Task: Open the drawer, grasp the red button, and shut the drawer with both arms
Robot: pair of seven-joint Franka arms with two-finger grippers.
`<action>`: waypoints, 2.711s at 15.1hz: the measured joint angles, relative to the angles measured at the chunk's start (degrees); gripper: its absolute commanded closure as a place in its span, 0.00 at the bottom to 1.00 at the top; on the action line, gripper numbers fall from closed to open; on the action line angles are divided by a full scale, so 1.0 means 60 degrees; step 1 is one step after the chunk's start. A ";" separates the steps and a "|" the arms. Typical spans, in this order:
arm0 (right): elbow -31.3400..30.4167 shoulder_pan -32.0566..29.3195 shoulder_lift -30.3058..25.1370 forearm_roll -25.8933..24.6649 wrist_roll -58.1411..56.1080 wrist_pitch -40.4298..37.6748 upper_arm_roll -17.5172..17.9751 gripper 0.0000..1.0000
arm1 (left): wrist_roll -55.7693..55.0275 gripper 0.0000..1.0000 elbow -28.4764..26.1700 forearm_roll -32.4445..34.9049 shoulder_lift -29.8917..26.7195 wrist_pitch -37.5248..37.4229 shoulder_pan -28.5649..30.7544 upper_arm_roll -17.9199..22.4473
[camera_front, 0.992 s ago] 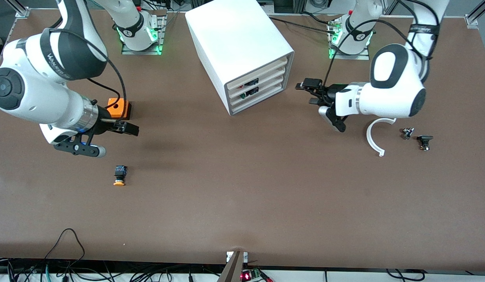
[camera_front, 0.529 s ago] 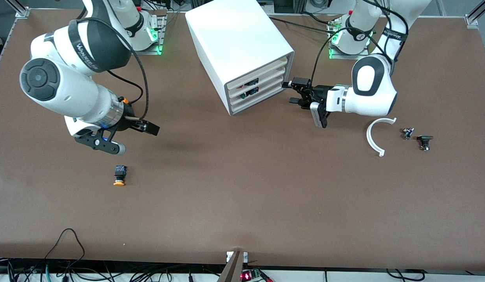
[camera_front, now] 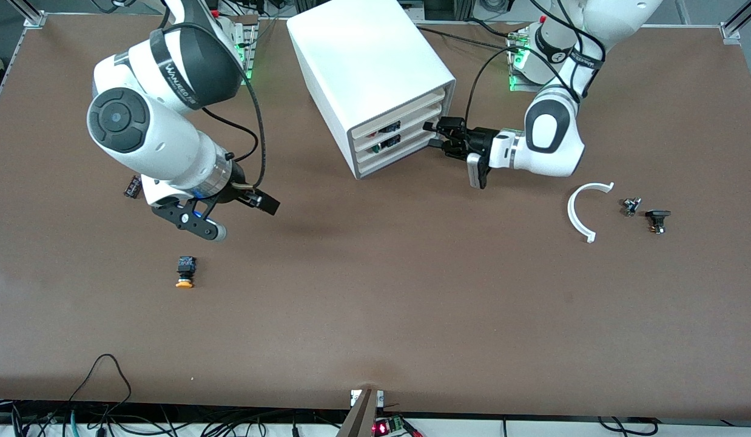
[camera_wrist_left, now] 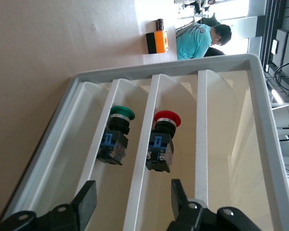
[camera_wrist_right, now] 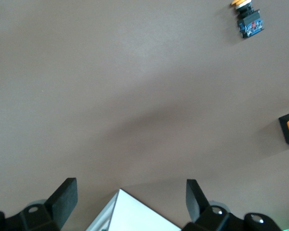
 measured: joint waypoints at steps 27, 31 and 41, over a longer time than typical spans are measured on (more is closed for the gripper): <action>0.2193 0.1802 0.1727 0.0003 0.4790 0.0621 0.0002 0.00 | 0.0741 1.00 0.1229 0.1009 0.1375 -0.0169 0.1288 -0.0258; 0.2207 0.2323 0.2002 0.0002 0.5768 0.0945 -0.0007 0.00 | 0.0132 1.00 0.2129 0.1777 0.1828 -0.0255 0.1643 -0.0265; 0.2229 0.3657 0.2944 -0.0139 0.8354 0.1965 -0.0055 0.00 | -0.0349 0.00 0.2736 0.2204 0.2166 -0.0010 0.1906 -0.0245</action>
